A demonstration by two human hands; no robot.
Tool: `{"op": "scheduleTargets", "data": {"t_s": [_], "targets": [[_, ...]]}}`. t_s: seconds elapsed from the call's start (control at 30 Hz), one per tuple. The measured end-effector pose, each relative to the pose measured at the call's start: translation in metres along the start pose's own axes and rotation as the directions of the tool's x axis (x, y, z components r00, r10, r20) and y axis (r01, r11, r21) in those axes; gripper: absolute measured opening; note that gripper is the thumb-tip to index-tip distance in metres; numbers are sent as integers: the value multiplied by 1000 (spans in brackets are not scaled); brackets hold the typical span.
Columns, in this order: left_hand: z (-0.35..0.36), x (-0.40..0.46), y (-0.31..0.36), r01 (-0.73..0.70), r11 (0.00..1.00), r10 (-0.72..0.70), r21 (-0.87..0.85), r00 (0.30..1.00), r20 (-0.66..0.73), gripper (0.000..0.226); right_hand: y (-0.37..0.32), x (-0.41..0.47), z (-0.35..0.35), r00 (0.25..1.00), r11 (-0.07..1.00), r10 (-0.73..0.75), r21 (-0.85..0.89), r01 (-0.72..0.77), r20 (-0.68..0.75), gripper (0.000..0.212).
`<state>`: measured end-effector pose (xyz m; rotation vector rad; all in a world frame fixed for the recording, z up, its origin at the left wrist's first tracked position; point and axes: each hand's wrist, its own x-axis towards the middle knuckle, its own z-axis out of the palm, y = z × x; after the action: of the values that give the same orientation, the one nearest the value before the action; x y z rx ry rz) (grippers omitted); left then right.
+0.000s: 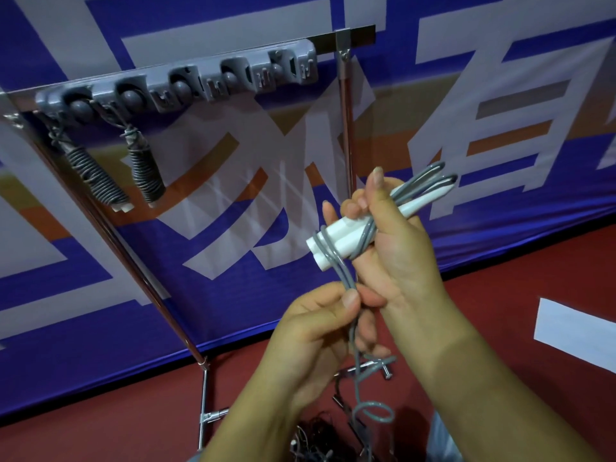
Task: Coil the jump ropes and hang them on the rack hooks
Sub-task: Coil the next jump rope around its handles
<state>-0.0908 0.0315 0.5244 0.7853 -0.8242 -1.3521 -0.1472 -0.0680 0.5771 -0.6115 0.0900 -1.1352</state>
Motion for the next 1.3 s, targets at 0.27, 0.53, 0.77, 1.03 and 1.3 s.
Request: {"op": "scheduleTargets", "data": {"t_s": [0.27,0.53,0.77,1.03,1.3], "targets": [[-11,0,22,118,884,-106,452,993,-52,11,2,-13,4,995,997,73,17,-74,63,17],[-28,12,55,101,337,187,936,967,-171,34,1,-24,2,954,957,285,-83,-278,93,18],[-42,9,64,62,160,408,985,905,-123,13,1,-32,-11,936,920,337,-249,-303,105,23],[-32,-1,59,135,71,553,988,820,-152,28,20,-35,-29,996,895,80,-437,-87,-36,23],[-10,-1,28,172,719,293,674,804,-518,24,32,-20,-31,969,885,-165,-462,63,-184,23]]}}
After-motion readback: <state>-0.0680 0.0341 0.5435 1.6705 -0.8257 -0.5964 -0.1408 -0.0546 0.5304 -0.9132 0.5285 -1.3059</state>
